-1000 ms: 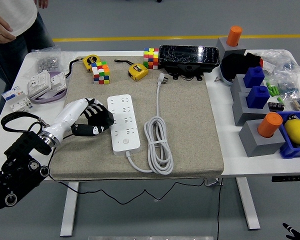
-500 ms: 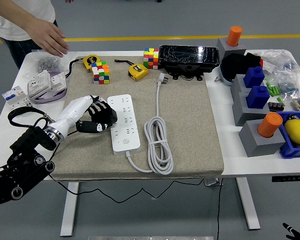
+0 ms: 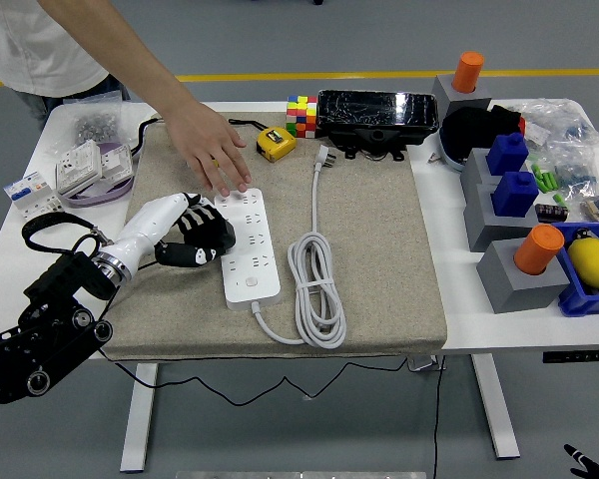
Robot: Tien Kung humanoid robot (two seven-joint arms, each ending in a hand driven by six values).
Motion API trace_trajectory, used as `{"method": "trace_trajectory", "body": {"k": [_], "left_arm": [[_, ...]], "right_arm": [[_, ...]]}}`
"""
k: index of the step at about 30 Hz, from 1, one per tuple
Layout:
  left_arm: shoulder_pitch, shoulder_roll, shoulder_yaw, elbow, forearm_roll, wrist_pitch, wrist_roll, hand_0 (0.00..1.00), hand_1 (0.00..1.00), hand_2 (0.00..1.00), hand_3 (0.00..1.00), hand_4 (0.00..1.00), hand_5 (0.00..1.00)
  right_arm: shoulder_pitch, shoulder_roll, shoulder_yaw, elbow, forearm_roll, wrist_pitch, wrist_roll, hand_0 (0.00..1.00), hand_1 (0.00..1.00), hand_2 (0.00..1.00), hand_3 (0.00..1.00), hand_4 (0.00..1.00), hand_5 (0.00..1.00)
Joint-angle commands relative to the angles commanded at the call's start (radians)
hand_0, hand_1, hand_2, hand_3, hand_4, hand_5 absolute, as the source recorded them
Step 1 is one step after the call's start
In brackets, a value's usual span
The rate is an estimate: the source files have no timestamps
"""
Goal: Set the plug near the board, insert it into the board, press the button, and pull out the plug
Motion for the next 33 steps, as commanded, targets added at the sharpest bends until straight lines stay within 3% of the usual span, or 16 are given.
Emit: {"method": "trace_trajectory", "body": {"k": [10, 11, 16, 17, 22, 23, 33], "left_arm": [[-0.005, 0.003, 0.006, 0.006, 0.019, -0.02, 0.028, 0.388, 0.465, 0.507, 0.558, 0.695, 0.002], [-0.005, 0.004, 0.006, 0.006, 0.021, -0.024, 0.032, 0.463, 0.514, 0.559, 0.58, 0.697, 0.002], [-0.004, 0.005, 0.004, 0.007, 0.022, -0.029, 0.038, 0.463, 0.514, 0.559, 0.58, 0.697, 0.002], [-0.003, 0.005, 0.003, 0.007, 0.021, -0.03, 0.038, 0.613, 0.686, 0.663, 0.636, 0.905, 0.007], [-0.002, 0.006, 0.0, 0.005, 0.003, -0.035, 0.04, 0.613, 0.686, 0.663, 0.636, 0.905, 0.007], [-0.002, 0.006, 0.0, 0.005, 0.0, -0.036, 0.04, 0.659, 0.751, 0.774, 0.783, 0.998, 0.087], [0.007, 0.006, -0.007, -0.008, -0.043, -0.025, 0.016, 0.635, 0.76, 0.799, 0.798, 0.998, 0.145]], "right_arm": [[0.0, 0.0, 0.0, 0.0, 0.0, 0.001, 0.0, 0.581, 0.675, 0.687, 0.618, 0.984, 0.522], [0.0, 0.0, 0.0, 0.0, 0.0, 0.0, 0.0, 0.581, 0.675, 0.687, 0.619, 0.984, 0.522], [-0.001, 0.001, 0.001, 0.001, 0.0, 0.0, 0.0, 0.581, 0.675, 0.687, 0.619, 0.984, 0.522], [-0.001, 0.001, 0.001, 0.001, 0.0, 0.0, 0.0, 0.581, 0.675, 0.687, 0.618, 0.984, 0.522], [0.0, 0.001, 0.001, 0.0, 0.0, 0.001, 0.0, 0.581, 0.675, 0.687, 0.618, 0.984, 0.522], [0.0, 0.001, 0.001, 0.0, 0.001, 0.001, 0.0, 0.582, 0.675, 0.687, 0.619, 0.984, 0.522], [-0.001, 0.001, 0.0, 0.001, 0.001, 0.001, 0.001, 0.58, 0.675, 0.687, 0.619, 0.984, 0.523]]}}
